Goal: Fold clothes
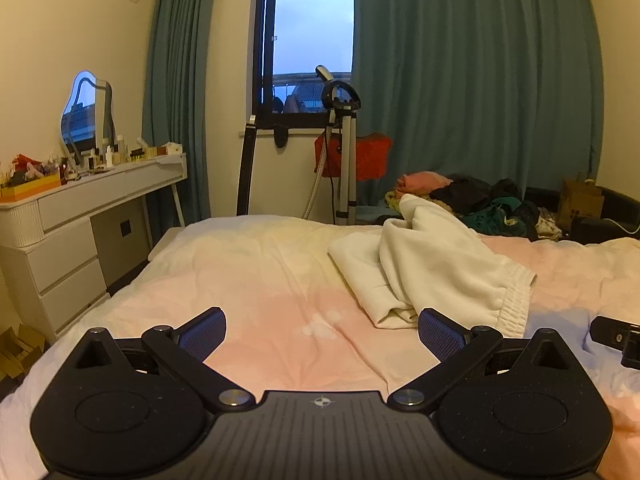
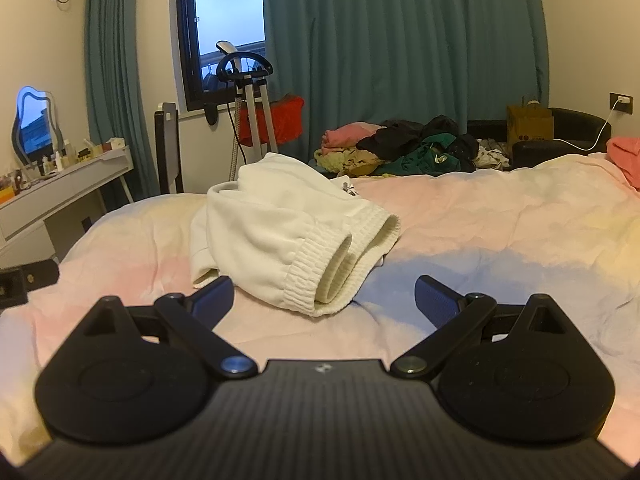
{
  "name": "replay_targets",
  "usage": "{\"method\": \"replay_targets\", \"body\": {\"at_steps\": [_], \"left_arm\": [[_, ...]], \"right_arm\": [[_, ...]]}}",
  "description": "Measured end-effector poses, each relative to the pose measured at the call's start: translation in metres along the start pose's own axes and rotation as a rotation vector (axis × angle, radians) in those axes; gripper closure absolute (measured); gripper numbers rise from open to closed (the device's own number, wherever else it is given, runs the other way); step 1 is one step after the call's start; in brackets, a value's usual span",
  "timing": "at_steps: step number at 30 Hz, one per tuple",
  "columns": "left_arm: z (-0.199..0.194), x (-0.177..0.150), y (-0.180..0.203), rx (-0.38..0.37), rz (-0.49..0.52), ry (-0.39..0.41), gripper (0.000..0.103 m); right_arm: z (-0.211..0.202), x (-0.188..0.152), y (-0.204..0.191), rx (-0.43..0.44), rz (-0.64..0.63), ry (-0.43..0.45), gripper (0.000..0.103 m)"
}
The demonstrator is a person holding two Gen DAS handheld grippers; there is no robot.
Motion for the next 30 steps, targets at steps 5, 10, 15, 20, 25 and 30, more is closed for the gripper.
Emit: {"method": "replay_targets", "body": {"at_steps": [5,10,15,20,25,30], "left_arm": [[0.002,-0.004,0.004,-0.001,0.011,-0.003,0.0],[0.004,-0.006,0.005,-0.024,-0.009,-0.008,0.0],[0.006,-0.011,0.007,-0.039,-0.015,-0.018,0.0],[0.01,-0.018,0.013,-0.051,0.006,-0.024,0.0],[0.01,-0.023,0.035,-0.072,0.068,-0.007,0.0],[0.011,-0.026,0.074,-0.142,0.118,0.0,0.0]], "right_arm": [[-0.002,0.001,0.0,0.006,0.009,0.006,0.004],[-0.004,0.003,-0.001,0.029,0.025,0.006,0.004],[-0.008,0.008,-0.004,0.049,0.034,0.023,0.004],[-0.014,0.013,-0.002,0.067,0.038,0.036,0.004],[-0.019,0.017,0.003,0.05,0.02,0.055,0.004],[-0.024,0.018,0.02,0.013,0.062,0.07,0.004]]}}
Point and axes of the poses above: each gripper's, at about its wrist camera, not at the fingertips, and z roughly the way its jaws point, y to its right, x to its top, the point moved 6 cm from there along z, roughly the way its jaws point, and after that the axes turned 15 degrees about x, right-handed, at the moved point
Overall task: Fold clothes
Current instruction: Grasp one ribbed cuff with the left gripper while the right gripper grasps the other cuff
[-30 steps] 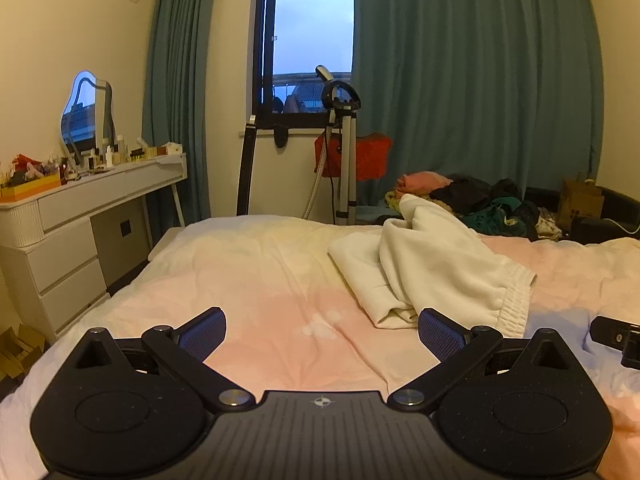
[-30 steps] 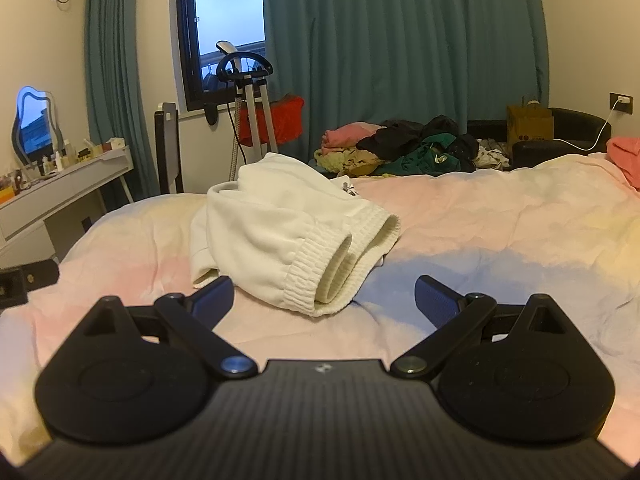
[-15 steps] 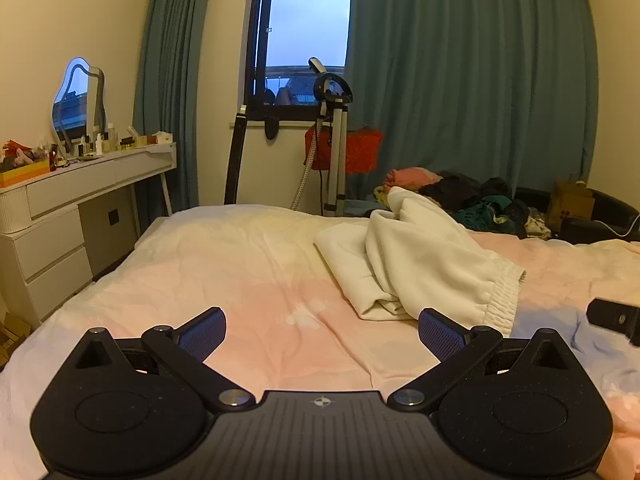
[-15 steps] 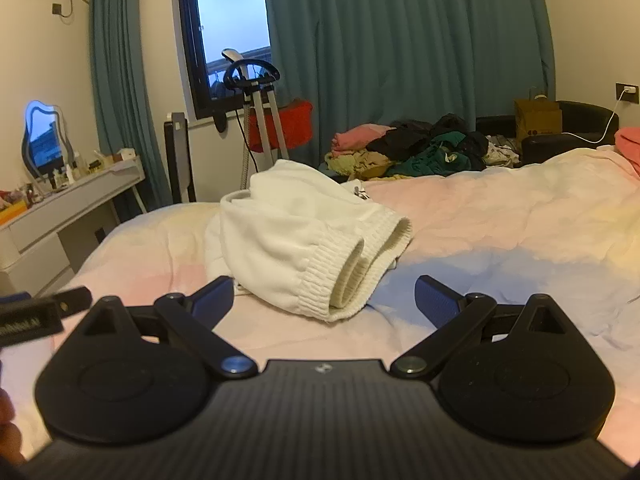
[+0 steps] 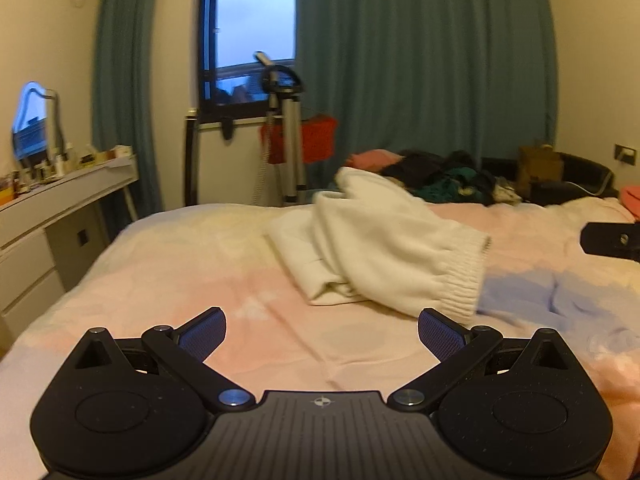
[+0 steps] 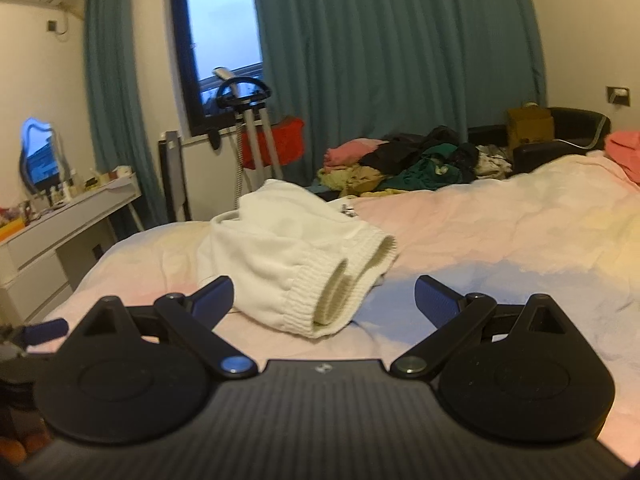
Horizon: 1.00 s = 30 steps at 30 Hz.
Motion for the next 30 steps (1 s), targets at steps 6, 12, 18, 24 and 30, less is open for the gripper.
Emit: {"method": "replay_targets", "body": {"at_steps": [6,12,18,24,30], "left_arm": [[0.027,-0.004,0.047,-0.021,0.122,0.008,0.0],[0.055,0.002,0.095,-0.025,0.233,0.073,0.0],[0.084,0.022,0.153,-0.098,0.246,0.067,0.003],[0.128,0.021,0.205,-0.011,0.35,0.06,0.019],[0.163,0.027,0.206,0.07,0.261,0.064,0.066]], "right_arm": [[0.001,-0.004,0.031,-0.035,0.112,0.007,0.004],[0.004,-0.017,0.06,-0.07,0.253,-0.011,0.004],[0.007,-0.026,0.094,-0.153,0.393,0.02,0.004],[0.027,-0.033,0.12,-0.215,0.483,0.029,0.004],[0.052,-0.039,0.136,-0.226,0.507,0.022,0.004]]}}
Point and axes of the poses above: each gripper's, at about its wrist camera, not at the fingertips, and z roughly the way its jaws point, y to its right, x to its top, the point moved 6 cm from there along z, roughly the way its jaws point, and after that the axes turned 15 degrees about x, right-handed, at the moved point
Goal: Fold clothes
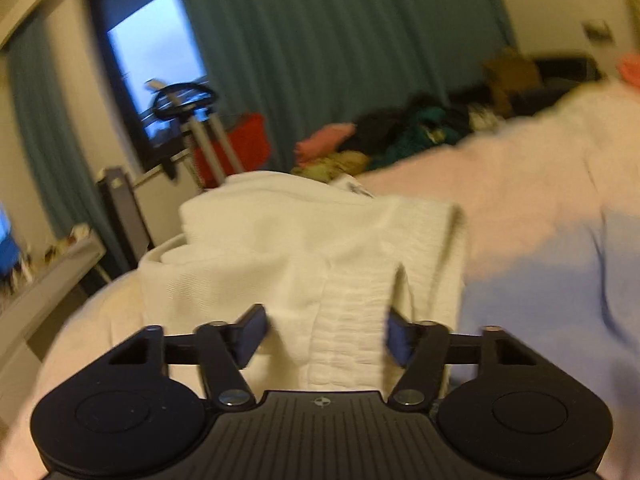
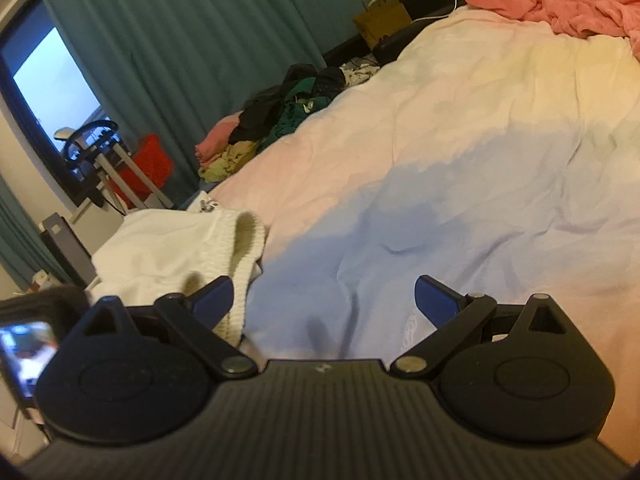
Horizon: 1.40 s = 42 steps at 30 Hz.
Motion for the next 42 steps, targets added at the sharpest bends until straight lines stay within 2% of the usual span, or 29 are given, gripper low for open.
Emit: {"method": "replay_targets", "body": {"at_steps": [1,2,3,6,11,16,19,22,24,25,28,33,35,37,42], "left_arm": [[-0.001,0.004,-0.007,-0.01,-0.035,0.004,0.074],[-0.003,0.009,-0.014,-0.016,-0.067,0.013,0.087],[-0.007,0.014,-0.023,-0.021,-0.096,0.027,0.09],[-0.021,0.028,-0.053,-0.034,-0.169,0.078,0.094],[-0.055,0.043,-0.123,-0.044,-0.267,0.135,0.096],[-0.079,0.035,-0.203,-0.014,-0.323,0.139,0.097],[-0.071,0.016,-0.255,0.017,-0.377,0.077,0.097],[-0.061,-0.008,-0.3,0.045,-0.43,0.022,0.097],[-0.05,-0.026,-0.324,0.058,-0.455,-0.014,0.097],[-0.045,-0.036,-0.334,0.059,-0.47,-0.038,0.097],[-0.038,-0.063,-0.354,0.043,-0.512,-0.098,0.097],[-0.03,-0.08,-0.365,0.014,-0.551,-0.104,0.097],[-0.026,-0.085,-0.368,0.008,-0.578,-0.111,0.097],[-0.019,-0.091,-0.372,-0.001,-0.618,-0.138,0.097],[-0.005,-0.108,-0.388,-0.019,-0.711,-0.203,0.097]], "right_arm": [[0.004,0.0,0.001,0.0,0.001,-0.003,0.004],[0.007,-0.001,0.002,0.006,0.002,-0.003,0.004],[0.008,0.0,0.002,0.015,0.001,0.001,0.004],[0.008,0.0,-0.001,0.031,-0.014,0.016,0.004],[0.005,0.001,-0.014,0.051,-0.075,0.038,0.004],[-0.008,0.001,-0.044,0.139,-0.19,0.042,0.004],[-0.014,-0.008,-0.07,0.177,-0.296,0.012,0.005],[-0.016,-0.029,-0.096,0.258,-0.379,-0.067,0.007],[-0.01,-0.048,-0.108,0.299,-0.411,-0.148,0.015],[-0.006,-0.059,-0.113,0.318,-0.424,-0.192,0.026],[0.009,-0.081,-0.127,0.351,-0.454,-0.284,0.033],[0.037,-0.091,-0.149,0.365,-0.52,-0.297,0.035],[0.058,-0.095,-0.149,0.339,-0.526,-0.316,0.038],[0.08,-0.099,-0.143,0.309,-0.498,-0.344,0.046],[0.118,-0.103,-0.138,0.34,-0.427,-0.311,0.051]]}}
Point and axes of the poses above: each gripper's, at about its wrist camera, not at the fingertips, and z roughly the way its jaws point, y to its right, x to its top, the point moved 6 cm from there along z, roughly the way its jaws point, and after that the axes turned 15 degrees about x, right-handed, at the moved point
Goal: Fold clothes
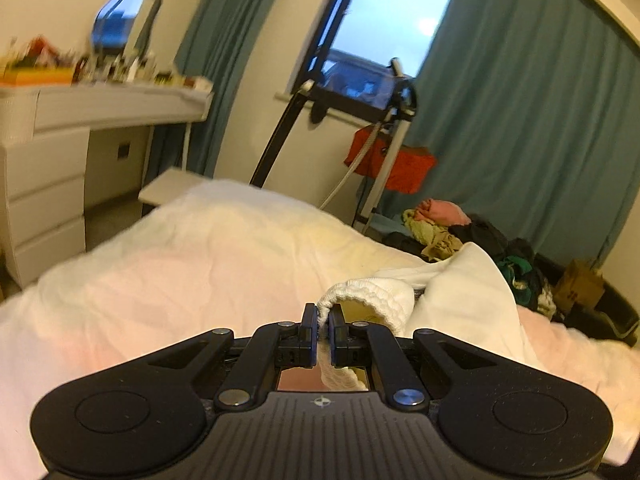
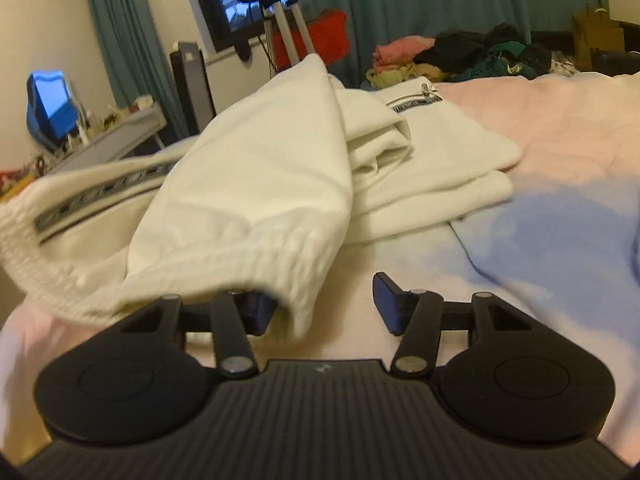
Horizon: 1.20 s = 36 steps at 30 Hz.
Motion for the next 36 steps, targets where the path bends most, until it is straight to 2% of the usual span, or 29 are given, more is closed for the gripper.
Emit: {"method": "replay_targets", "body": {"at_steps": [3,5,8,14,17,21,23,27,32,36], "left_arm": [[0.008,-0.001,-0.002,0.005,0.013,-0.004,0.097],[0.013,-0.002,-0.001,0.011,0.028,-0.004,0.097],[0.018,-0.003,-0.001,0.024,0.027,-0.019,0.097],[0.025,0.009,-0.018,0.037,-0.094,-0.091,0.097],[0.02,0.01,-0.024,0.035,-0.112,-0.102,0.097],[0.007,0.013,-0.029,0.014,-0.118,-0.114,0.097],[0.001,0.015,-0.03,0.003,-0.116,-0.111,0.097],[-0.006,0.012,-0.032,-0.001,-0.088,-0.132,0.097],[0.009,-0.003,-0.042,0.06,-0.073,-0.24,0.097],[0.021,-0.013,-0.052,0.09,-0.064,-0.309,0.095]], "right_arm": [[0.014,0.003,0.0,0.03,0.044,-0.004,0.073],[0.021,0.006,-0.006,0.032,0.032,-0.011,0.078],[0.018,0.01,-0.02,-0.004,-0.066,0.012,0.084],[-0.027,0.027,-0.07,-0.017,-0.318,0.089,0.089],[-0.057,0.03,-0.098,-0.011,-0.432,0.114,0.089],[-0.104,0.016,-0.125,-0.027,-0.52,0.101,0.089],[-0.123,0.008,-0.131,-0.025,-0.504,0.086,0.088],[-0.134,-0.022,-0.134,-0.004,-0.392,0.006,0.087],[-0.118,-0.063,-0.128,-0.002,-0.3,-0.149,0.083],[-0.104,-0.072,-0.127,-0.005,-0.274,-0.209,0.081]]}}
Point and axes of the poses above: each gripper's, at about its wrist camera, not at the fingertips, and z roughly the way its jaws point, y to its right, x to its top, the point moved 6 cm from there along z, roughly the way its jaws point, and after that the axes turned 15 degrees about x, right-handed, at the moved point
